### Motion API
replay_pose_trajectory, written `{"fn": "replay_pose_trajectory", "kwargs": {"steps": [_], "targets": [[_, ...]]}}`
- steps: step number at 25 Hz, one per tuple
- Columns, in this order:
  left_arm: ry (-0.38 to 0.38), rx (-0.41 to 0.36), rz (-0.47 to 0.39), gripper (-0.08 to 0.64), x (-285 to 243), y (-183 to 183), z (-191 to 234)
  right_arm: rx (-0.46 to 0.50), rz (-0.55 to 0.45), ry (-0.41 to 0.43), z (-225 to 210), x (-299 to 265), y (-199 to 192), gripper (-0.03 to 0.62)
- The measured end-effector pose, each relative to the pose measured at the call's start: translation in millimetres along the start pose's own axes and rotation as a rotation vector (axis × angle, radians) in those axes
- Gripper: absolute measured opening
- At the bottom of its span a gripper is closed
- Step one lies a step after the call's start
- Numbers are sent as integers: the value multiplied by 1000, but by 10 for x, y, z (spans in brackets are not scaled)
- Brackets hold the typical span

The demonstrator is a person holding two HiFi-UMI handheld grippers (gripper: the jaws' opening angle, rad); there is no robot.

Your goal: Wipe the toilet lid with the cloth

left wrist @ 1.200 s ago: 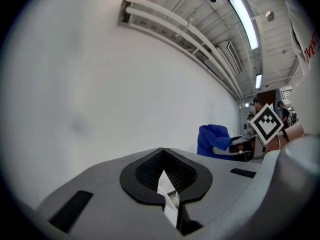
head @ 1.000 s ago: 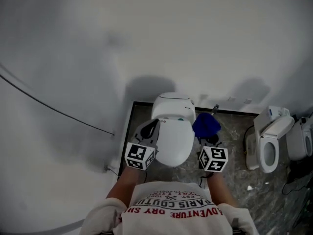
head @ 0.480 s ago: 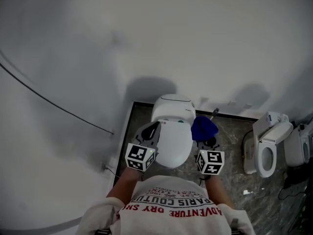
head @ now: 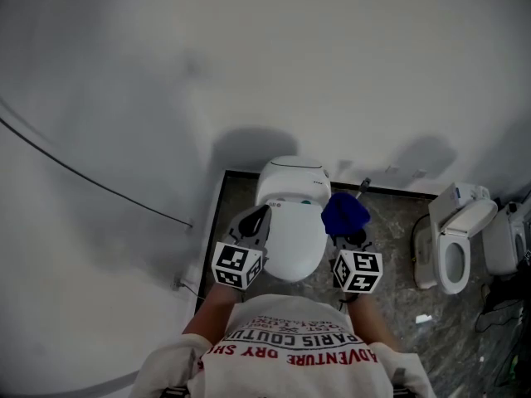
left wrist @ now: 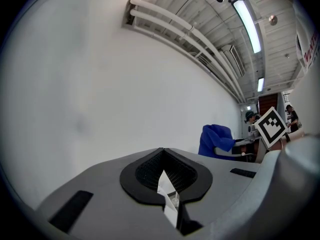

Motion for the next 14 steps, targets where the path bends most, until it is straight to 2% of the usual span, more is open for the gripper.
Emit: {"fn": "replay_pose_trajectory", "kwargs": {"steps": [2, 7, 14], "targets": [[-7, 9, -1, 6, -1, 4, 0, 0, -6, -5, 7, 13, 14, 87], [-52, 108, -26, 6, 78, -5, 59, 9, -3, -3, 81, 25, -31, 87], [-24, 76, -39, 6, 37, 68, 101, 25, -8, -5, 53, 15, 15, 87]]}}
Point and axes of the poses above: the fingertips, and each gripper's own axes: x backward along the fingers, z to its left, y out of its top, the point moved 8 cm from there along x, backward along the fingers, and after that the axes turned 15 degrees about z, right-handed, at the moved point
